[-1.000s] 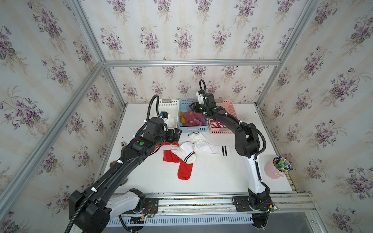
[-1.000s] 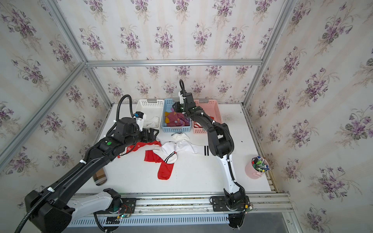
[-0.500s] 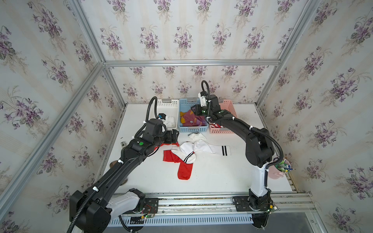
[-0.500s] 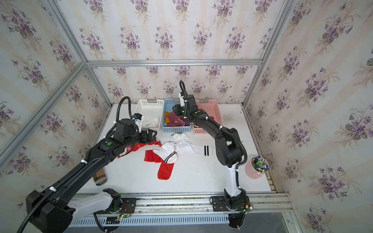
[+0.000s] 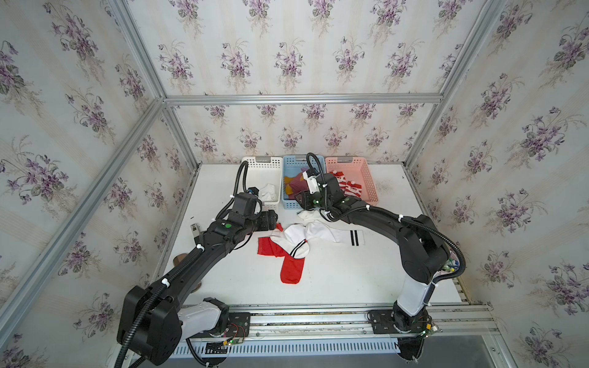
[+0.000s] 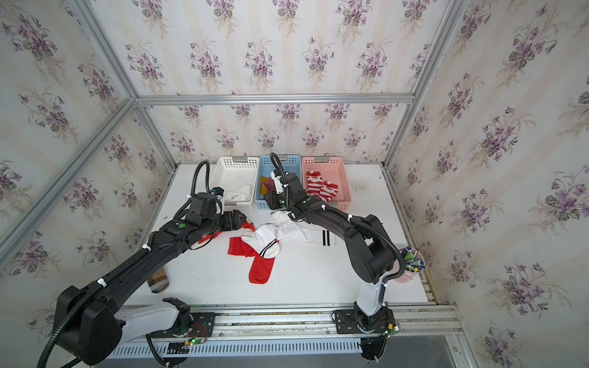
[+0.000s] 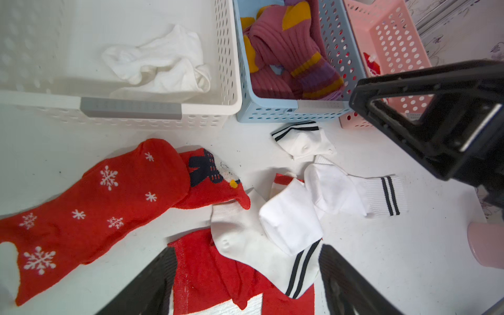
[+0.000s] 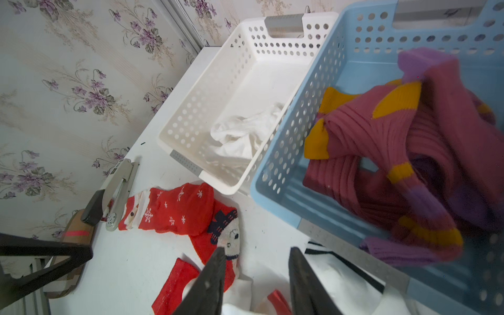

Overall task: Sort the socks into the basket by color
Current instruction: Pick up the sock at the center of the board.

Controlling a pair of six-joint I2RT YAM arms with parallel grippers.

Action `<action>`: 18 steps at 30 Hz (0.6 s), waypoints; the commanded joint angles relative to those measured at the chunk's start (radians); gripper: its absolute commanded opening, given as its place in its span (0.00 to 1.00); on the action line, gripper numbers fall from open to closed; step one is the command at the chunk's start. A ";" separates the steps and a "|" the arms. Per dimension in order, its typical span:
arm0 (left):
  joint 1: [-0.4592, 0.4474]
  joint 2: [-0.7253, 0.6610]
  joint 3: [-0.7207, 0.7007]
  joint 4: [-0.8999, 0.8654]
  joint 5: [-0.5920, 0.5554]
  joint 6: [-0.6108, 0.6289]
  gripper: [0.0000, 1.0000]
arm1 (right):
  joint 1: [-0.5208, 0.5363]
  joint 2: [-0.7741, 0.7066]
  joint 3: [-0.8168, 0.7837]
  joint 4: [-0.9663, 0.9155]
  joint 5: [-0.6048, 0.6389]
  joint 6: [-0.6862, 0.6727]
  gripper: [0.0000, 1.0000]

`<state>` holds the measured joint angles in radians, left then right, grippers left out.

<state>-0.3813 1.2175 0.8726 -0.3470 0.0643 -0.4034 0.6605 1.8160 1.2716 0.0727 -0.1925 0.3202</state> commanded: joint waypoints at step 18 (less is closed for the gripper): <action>-0.079 0.156 -0.130 0.261 0.108 -0.140 0.65 | 0.014 -0.076 -0.170 0.017 0.129 0.082 0.40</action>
<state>-0.4484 1.3479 0.7364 -0.1555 0.1555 -0.5144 0.6750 1.7546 1.1011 0.0902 -0.1059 0.3893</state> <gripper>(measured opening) 0.660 0.395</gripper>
